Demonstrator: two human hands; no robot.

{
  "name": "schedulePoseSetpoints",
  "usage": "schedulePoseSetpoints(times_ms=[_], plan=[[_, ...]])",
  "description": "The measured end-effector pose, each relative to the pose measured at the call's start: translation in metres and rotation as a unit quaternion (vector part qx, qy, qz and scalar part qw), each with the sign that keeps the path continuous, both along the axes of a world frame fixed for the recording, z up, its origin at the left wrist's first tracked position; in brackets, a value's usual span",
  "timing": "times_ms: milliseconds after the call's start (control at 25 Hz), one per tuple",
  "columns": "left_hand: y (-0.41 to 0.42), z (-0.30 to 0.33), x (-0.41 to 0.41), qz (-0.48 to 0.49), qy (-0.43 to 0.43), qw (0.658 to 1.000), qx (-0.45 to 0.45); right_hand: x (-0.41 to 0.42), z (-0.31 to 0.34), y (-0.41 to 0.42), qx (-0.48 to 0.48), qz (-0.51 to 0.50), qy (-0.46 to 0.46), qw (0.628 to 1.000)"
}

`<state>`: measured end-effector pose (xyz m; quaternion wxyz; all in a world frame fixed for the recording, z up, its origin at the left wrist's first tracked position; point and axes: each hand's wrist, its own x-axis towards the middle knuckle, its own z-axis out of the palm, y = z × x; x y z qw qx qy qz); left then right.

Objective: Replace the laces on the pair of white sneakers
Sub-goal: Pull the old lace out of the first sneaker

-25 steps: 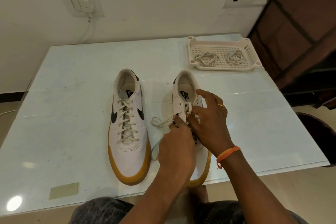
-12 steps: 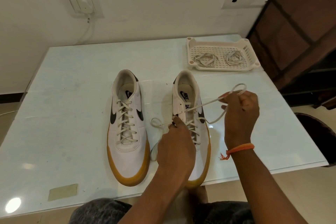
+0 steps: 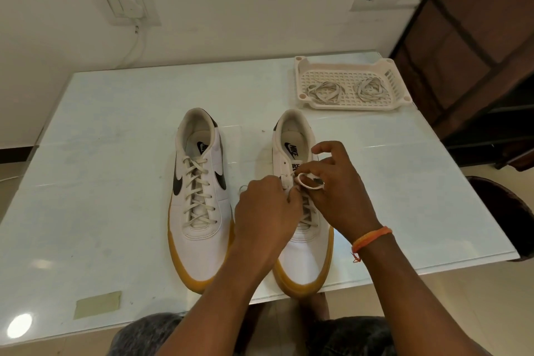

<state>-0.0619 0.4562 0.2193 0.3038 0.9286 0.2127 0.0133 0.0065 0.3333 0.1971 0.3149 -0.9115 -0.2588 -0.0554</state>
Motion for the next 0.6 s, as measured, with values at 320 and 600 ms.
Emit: schedulePoseSetpoints(times_ms=[320, 600], plan=[[0.002, 0.005, 0.001, 0.006, -0.023, 0.999, -0.042, 0.011, 0.017, -0.013, 0.169, -0.05, 0.065, 0.982], [0.017, 0.002, 0.003, -0.027, -0.016, 0.998, -0.051, 0.031, 0.012, -0.052, 0.205, -0.253, 0.165, 0.931]])
